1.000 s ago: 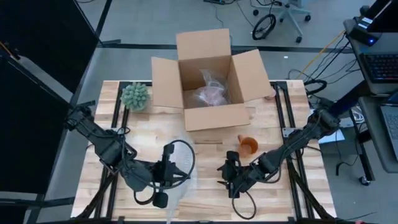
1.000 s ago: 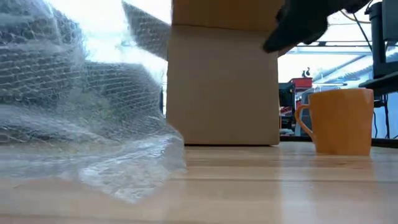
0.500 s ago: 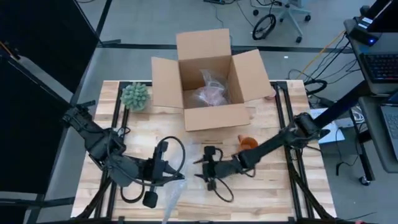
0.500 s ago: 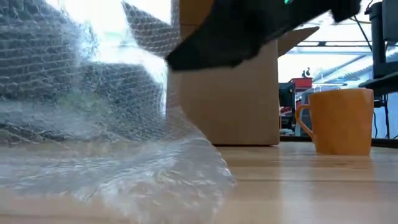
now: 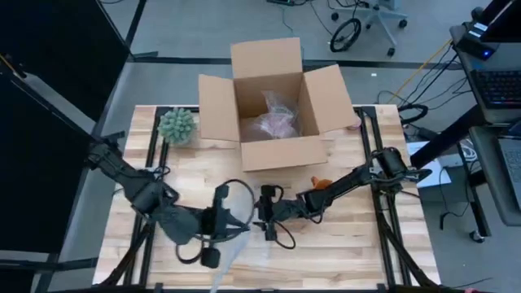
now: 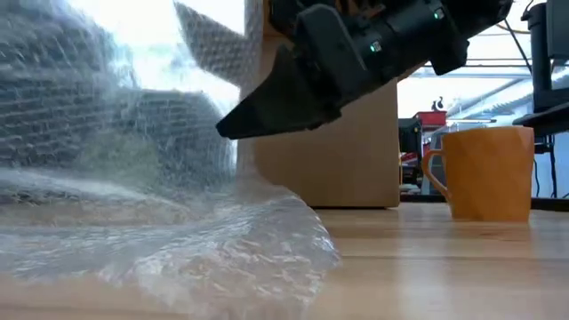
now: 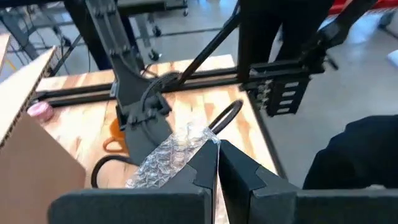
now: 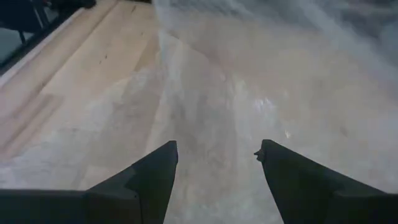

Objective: Wrap mug
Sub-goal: Prepare the left bubble wrap

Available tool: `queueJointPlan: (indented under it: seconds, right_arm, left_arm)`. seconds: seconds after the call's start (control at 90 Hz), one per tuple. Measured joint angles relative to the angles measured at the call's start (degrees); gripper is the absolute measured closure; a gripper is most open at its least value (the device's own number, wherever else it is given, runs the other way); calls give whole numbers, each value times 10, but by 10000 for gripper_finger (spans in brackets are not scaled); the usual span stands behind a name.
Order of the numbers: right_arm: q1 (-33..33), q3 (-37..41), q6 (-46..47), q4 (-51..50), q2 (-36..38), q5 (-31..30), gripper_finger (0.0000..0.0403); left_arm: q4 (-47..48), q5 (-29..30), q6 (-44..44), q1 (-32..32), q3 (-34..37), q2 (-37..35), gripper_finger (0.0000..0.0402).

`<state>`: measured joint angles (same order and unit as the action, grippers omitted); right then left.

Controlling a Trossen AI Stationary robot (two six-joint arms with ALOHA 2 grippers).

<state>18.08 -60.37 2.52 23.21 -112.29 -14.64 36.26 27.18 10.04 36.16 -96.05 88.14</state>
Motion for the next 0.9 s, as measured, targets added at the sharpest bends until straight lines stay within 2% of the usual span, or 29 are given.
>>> queueJointPlan:
  seconds: [0.256, 0.567, 0.711, 0.9]
  right_arm:
    - [23, 0, 72, -111, -14, 29, 186]
    - [56, -3, 132, -222, -16, 30, 186]
    - [80, -4, 178, -300, -2, 46, 186]
    - [124, -1, 251, -423, 42, 59, 186]
  left_arm:
    - [2, 1, 0, -2, -3, -2, 401]
    - [11, 3, 22, 3, -4, -2, 401]
    - [58, 3, 85, 8, -4, -2, 402]
    - [172, 5, 213, 10, -4, -2, 402]
